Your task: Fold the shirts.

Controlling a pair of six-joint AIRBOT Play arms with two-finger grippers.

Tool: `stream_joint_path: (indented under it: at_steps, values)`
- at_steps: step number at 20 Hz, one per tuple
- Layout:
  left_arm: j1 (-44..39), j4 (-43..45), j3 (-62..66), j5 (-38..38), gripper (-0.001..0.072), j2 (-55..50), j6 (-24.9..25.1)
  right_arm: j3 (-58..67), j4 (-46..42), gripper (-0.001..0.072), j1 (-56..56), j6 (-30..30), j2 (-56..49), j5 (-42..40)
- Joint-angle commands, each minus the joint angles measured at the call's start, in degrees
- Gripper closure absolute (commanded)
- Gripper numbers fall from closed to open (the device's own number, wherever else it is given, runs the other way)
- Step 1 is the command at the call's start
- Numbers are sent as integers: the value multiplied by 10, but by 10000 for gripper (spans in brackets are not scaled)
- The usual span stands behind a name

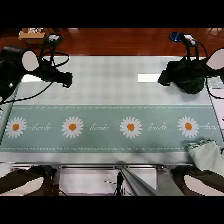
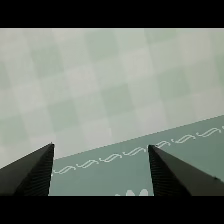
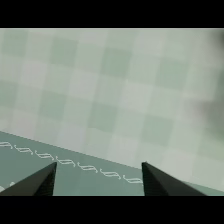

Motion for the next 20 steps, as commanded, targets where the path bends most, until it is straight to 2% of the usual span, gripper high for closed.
stream_joint_path:
  at_steps: [1,15,20]
  values:
    - [0,0,1,0,-4,0,0,1,0,119,0,0,0,0]
    - [0,0,1,0,-3,0,0,1,0,119,0,0,0,0]
    - [-1,0,0,14,-4,-2,0,1,9,128,1,0,0,-80]
